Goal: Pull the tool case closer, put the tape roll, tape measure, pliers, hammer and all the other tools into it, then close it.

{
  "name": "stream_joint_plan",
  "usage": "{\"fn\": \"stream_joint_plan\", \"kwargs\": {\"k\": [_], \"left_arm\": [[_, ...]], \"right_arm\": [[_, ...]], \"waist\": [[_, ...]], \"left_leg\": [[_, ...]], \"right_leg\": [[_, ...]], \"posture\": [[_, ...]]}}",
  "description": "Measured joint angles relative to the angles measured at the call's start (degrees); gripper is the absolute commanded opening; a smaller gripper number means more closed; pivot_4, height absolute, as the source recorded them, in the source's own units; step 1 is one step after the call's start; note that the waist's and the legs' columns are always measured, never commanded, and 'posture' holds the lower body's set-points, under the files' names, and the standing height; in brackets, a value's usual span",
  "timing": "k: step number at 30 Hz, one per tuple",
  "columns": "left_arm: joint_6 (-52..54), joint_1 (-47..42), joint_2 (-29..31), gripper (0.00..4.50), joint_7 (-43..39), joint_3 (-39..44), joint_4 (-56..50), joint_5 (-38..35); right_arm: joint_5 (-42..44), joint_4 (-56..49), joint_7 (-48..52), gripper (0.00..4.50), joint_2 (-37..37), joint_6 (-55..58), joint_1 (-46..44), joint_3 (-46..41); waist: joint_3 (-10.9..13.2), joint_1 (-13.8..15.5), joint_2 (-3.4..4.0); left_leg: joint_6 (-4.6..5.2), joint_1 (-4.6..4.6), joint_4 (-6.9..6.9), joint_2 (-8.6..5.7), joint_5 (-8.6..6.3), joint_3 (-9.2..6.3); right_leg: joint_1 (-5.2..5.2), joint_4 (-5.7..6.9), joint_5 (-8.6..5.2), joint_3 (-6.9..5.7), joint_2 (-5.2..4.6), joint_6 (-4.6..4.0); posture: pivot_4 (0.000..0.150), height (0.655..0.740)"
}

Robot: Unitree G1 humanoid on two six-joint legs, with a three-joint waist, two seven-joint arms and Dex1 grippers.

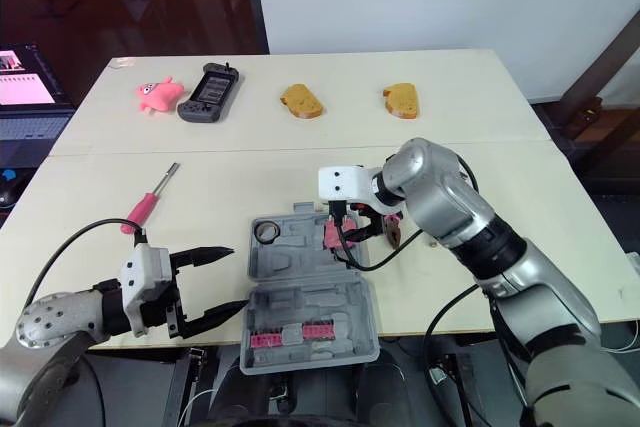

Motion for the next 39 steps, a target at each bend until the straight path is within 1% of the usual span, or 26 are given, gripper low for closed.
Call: {"fn": "stream_joint_plan", "kwargs": {"k": [1,4,7,13,15,20,27,35,39], "left_arm": [[0.0,-0.4,0.2,4.50,-0.2,0.0,0.3,-0.1],[0.0,-1.7,0.5,4.50,-1.1,-0.1,1.5,-0.1],[0.0,-2.5,1.1,4.50,-1.9,-0.1,2.0,-0.2],[0.1,-3.4,1.6,4.50,-3.0,-0.1,3.0,-0.9],[0.1,-3.5,1.8,4.50,-3.2,-0.1,3.1,-0.9],[0.1,-3.7,1.9,4.50,-3.4,-0.1,3.1,-1.1],[0.1,-3.7,2.2,4.50,-3.5,-0.1,3.1,-1.1],[0.1,-3.8,3.4,4.50,-3.9,0.3,3.1,-1.3],[0.1,-3.7,3.6,4.50,-4.0,0.3,3.1,-1.3]], "right_arm": [[0.6,-0.4,-0.7,4.44,0.0,-1.4,1.1,-0.5],[2.8,-1.1,-3.3,3.62,0.1,-2.3,5.2,-3.0],[4.5,-1.3,-5.6,2.16,0.8,-2.4,7.9,-5.1],[8.2,-0.6,-7.1,2.16,1.0,-2.8,11.7,-6.5],[8.6,0.1,-7.9,2.16,0.9,-4.4,12.6,-7.2],[10.1,6.0,-10.5,2.16,2.1,-7.0,15.1,-9.1],[11.3,14.6,-12.3,2.16,3.1,-12.7,15.9,-11.6],[11.5,22.5,-12.9,2.16,6.5,-22.6,15.5,-11.7],[11.1,27.5,-13.2,2.16,7.6,-27.1,13.6,-11.5]], "waist": [[0.0,0.0,0.00],[0.0,-0.1,-0.01],[0.0,-0.1,0.00],[0.0,-0.1,0.00],[0.0,-0.1,-0.01],[0.0,-0.1,-0.01],[0.0,-0.1,-0.01],[0.0,-0.2,-0.04],[0.0,-0.2,-0.05]], "left_leg": [[0.00,0.00,0.01,0.00,0.00,0.01],[0.00,0.00,0.02,-0.01,0.01,0.02],[0.00,0.00,0.00,0.00,0.01,0.01],[0.01,0.00,0.00,0.00,0.01,0.00],[0.01,0.01,0.00,0.00,0.01,-0.01],[0.01,0.01,0.00,0.00,0.01,0.00],[0.01,0.03,0.00,-0.01,0.01,0.01],[0.00,0.13,0.01,0.00,0.02,0.01],[-0.04,0.16,0.01,0.01,0.05,-0.02]], "right_leg": [[0.01,0.00,0.00,0.00,0.00,0.00],[0.02,-0.01,0.00,0.00,-0.01,0.01],[0.02,0.00,0.01,0.00,0.01,0.01],[0.03,-0.01,0.00,0.00,0.01,0.01],[0.04,-0.01,0.00,0.00,0.01,0.01],[0.04,-0.01,0.00,0.00,0.01,0.01],[0.06,-0.01,0.01,0.00,0.02,0.02],[0.18,-0.01,0.01,0.00,0.07,0.02],[0.21,-0.01,0.00,0.00,0.08,0.02]], "posture": [[0.150,0.7188],[0.150,0.7188],[0.150,0.7188],[0.150,0.7188],[0.150,0.7188],[0.150,0.7188],[0.150,0.7188],[0.150,0.7188],[0.150,0.7188]]}}
